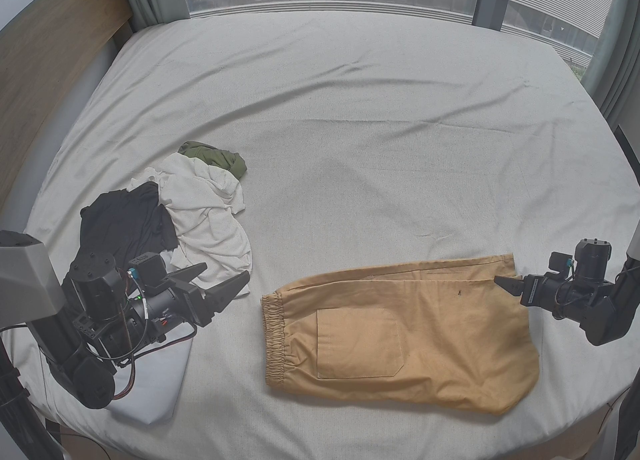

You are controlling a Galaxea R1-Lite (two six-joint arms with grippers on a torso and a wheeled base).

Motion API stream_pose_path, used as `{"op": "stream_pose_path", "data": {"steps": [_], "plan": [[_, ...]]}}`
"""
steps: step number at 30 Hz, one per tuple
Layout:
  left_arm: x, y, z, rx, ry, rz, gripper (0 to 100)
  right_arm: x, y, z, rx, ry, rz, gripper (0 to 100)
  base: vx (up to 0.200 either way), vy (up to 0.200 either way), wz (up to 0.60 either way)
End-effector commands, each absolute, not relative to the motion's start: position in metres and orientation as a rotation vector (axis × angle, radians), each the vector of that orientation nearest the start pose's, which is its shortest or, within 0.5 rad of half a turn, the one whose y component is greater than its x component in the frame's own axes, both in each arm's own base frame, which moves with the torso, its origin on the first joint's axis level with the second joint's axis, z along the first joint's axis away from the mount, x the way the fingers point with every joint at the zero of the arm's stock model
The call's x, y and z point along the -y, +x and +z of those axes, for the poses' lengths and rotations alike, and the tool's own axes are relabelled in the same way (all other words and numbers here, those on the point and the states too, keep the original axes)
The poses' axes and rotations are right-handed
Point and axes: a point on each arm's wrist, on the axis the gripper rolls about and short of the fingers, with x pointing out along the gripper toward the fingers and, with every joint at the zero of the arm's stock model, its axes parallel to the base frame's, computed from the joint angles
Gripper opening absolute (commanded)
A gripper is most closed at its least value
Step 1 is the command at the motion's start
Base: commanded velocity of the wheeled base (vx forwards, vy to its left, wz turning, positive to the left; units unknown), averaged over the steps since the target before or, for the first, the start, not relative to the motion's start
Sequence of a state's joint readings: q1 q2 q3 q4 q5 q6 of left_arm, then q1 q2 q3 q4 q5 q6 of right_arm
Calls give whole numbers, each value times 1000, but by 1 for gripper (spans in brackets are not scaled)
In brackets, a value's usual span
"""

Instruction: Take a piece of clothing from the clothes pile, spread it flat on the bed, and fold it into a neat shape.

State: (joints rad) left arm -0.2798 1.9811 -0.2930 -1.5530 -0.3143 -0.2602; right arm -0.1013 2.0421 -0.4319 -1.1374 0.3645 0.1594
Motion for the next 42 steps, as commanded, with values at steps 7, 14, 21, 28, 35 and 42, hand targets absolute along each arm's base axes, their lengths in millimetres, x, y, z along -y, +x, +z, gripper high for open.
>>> {"op": "stream_pose_path", "data": {"steps": [7, 14, 21, 28, 35, 42], "plan": [[82, 262, 79, -212, -255, -570, 100, 22, 292, 42, -492, 265, 218, 0, 0, 0, 0], [82, 262, 79, -212, -255, -570, 100, 22, 291, 42, -492, 264, 216, 0, 0, 0, 0], [82, 262, 79, -212, -255, -572, 100, 22, 294, 45, -469, 257, 220, 0, 0, 0, 0], [82, 262, 78, -218, -255, -571, 100, 20, 306, 57, -360, 238, 236, 0, 0, 0, 0], [83, 263, 77, -221, -255, -570, 100, 22, 315, 53, -353, 242, 230, 0, 0, 0, 0], [82, 263, 76, -226, -255, -568, 100, 23, 321, 54, -341, 244, 230, 0, 0, 0, 0]]}}
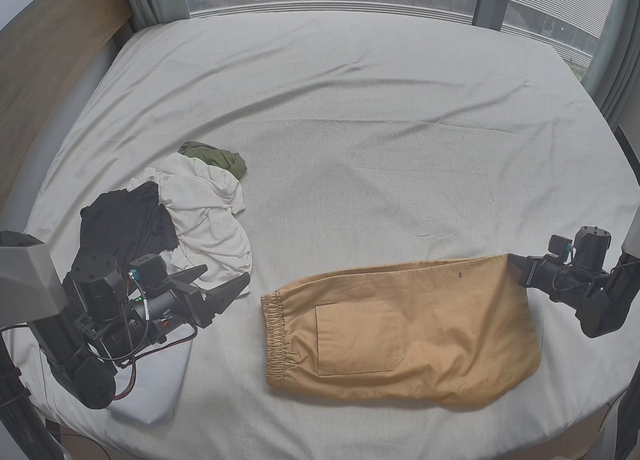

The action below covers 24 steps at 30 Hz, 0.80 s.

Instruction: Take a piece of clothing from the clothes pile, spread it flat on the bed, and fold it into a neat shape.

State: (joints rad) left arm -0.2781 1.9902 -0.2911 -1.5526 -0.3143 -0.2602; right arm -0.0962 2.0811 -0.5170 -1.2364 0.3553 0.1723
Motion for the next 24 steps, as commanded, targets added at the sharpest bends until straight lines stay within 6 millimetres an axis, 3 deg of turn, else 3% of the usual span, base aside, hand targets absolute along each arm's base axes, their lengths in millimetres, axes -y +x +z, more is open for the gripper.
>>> {"op": "stream_pose_path", "data": {"steps": [1, 12, 13, 24], "plan": [[82, 263, 75, -227, -255, -569, 100, 22, 322, 54, -340, 253, 232, 0, 0, 0, 0], [86, 261, 71, -256, -288, -575, 100, 23, 330, 44, -285, 260, 232, 0, 0, 0, 0], [86, 261, 71, -259, -293, -574, 100, 23, 330, 44, -288, 261, 232, 100, 0, 0, 0], [92, 257, 59, -324, -310, -588, 100, 25, 326, 54, -264, 255, 224, 100, 0, 0, 0]]}}
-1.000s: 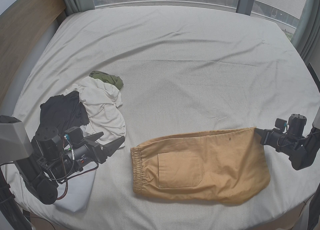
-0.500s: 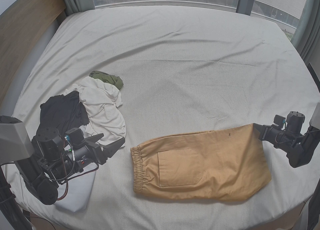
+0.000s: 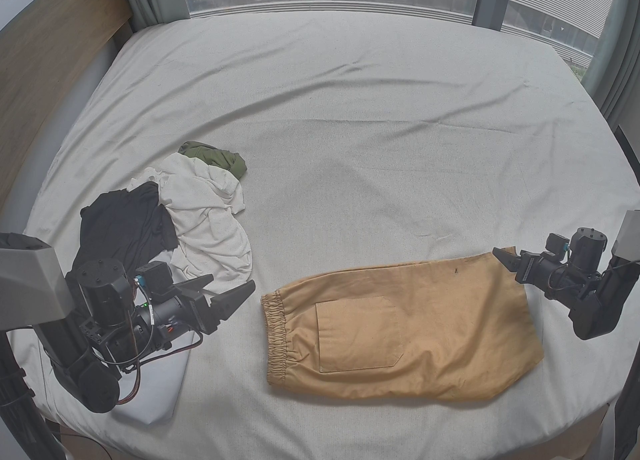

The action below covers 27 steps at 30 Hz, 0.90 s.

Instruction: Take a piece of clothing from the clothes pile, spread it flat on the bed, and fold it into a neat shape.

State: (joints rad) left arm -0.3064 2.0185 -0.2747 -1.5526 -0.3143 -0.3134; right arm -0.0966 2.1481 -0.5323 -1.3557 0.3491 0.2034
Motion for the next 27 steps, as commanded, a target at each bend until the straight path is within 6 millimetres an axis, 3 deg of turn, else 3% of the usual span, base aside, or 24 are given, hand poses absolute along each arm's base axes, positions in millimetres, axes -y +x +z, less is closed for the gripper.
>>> {"op": "stream_pose_path", "data": {"steps": [1, 11, 15, 27], "plan": [[94, 256, 56, -339, -317, -592, 100, 25, 324, 60, -251, 253, 224, 100, 0, 0, 0], [104, 252, 45, -412, -374, -610, 100, 19, 305, 93, -209, 242, 244, 100, 0, 0, 0], [110, 252, 34, -456, -368, -620, 100, 7, 296, 104, -199, 235, 283, 100, 0, 0, 0], [118, 249, 17, -525, -356, -634, 100, -5, 290, 107, -198, 231, 324, 100, 0, 0, 0]]}}
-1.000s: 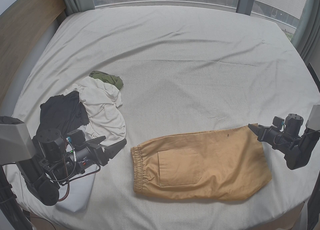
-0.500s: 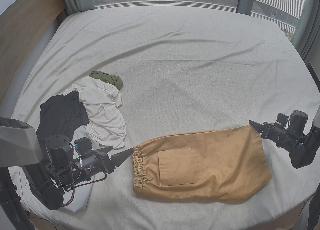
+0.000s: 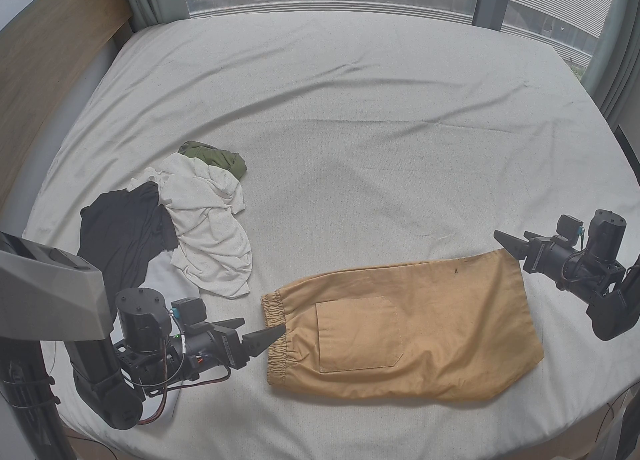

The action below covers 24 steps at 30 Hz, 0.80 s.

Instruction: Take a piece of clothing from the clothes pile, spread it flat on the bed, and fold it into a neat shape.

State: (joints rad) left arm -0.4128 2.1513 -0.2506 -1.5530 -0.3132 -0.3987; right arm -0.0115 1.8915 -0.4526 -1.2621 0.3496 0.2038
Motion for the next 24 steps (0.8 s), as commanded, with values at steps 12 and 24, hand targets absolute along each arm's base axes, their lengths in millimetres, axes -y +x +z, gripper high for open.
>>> {"op": "stream_pose_path", "data": {"steps": [12, 24], "plan": [[127, 251, -2, -612, -422, -624, 100, -9, 290, 107, -198, 230, 334, 100, 0, 0, 0], [135, 256, -13, -651, -473, -615, 100, -9, 290, 107, -200, 230, 336, 100, 0, 0, 0]]}}
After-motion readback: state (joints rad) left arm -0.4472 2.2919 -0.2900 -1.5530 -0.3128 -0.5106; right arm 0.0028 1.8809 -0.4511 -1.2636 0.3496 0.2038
